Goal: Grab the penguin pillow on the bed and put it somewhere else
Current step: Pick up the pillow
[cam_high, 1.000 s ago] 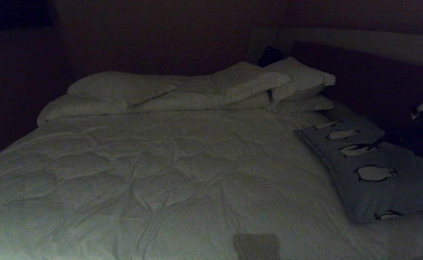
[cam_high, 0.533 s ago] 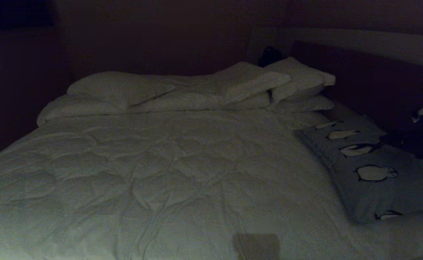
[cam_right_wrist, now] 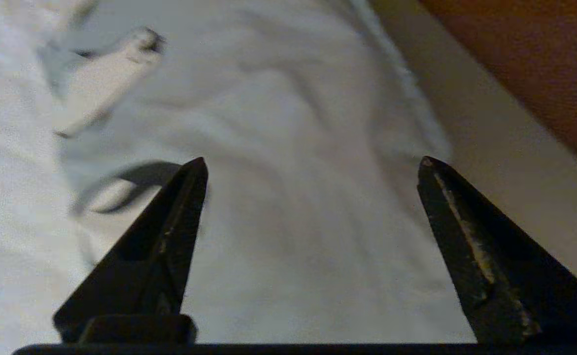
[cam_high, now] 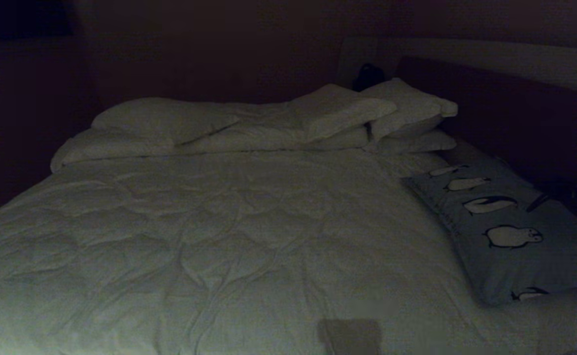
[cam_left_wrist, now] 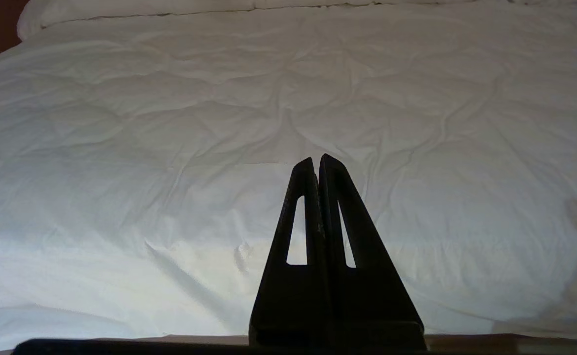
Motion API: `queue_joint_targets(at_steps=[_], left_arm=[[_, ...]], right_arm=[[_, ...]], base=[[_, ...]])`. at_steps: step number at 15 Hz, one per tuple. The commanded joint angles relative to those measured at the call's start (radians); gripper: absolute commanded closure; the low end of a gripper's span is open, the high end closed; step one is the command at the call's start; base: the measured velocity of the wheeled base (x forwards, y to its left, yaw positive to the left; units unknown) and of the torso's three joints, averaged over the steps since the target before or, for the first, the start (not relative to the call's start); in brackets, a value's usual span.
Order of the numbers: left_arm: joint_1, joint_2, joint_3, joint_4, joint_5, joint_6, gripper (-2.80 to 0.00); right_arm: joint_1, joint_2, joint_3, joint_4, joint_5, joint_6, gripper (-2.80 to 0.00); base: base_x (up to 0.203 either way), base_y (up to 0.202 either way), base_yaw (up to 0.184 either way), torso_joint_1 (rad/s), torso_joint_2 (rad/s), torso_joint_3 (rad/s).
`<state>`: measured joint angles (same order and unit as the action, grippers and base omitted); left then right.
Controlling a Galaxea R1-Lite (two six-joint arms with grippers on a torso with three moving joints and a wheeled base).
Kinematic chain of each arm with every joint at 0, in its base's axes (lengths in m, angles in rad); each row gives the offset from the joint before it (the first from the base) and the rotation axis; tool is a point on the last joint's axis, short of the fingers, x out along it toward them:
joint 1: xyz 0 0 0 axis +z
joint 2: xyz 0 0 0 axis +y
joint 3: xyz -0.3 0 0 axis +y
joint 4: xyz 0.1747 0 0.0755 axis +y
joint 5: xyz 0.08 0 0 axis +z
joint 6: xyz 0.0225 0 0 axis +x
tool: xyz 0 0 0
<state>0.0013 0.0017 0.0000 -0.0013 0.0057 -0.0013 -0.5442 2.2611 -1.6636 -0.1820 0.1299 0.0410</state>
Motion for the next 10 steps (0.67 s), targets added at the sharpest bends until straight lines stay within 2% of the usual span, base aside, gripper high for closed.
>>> queue_joint_targets(at_steps=[1,3,6,10], left_arm=[[0.000,0.000,0.000,0.000,0.000,0.000,0.00],[0.000,0.000,0.000,0.000,0.000,0.000,0.00],[0.000,0.000,0.000,0.000,0.000,0.000,0.00],[0.000,0.000,0.000,0.000,0.000,0.000,0.00]], right_arm=[[-0.018,-0.003,0.006,-0.004,0.002,-0.063,-2.80],[-0.036,0.000,0.001,-0.004,0.013,-0.066,-2.80],[-0.051,0.013,0.004,-0.001,0.094,-0.064,-2.80],[-0.051,0.097,-0.016,-0.002,0.112,-0.061,-2.80]], base=[[0.000,0.000,0.000,0.000,0.00,0.000],[0.000,0.000,0.000,0.000,0.00,0.000],[0.000,0.000,0.000,0.000,0.00,0.000],[0.000,0.000,0.000,0.000,0.00,0.000]])
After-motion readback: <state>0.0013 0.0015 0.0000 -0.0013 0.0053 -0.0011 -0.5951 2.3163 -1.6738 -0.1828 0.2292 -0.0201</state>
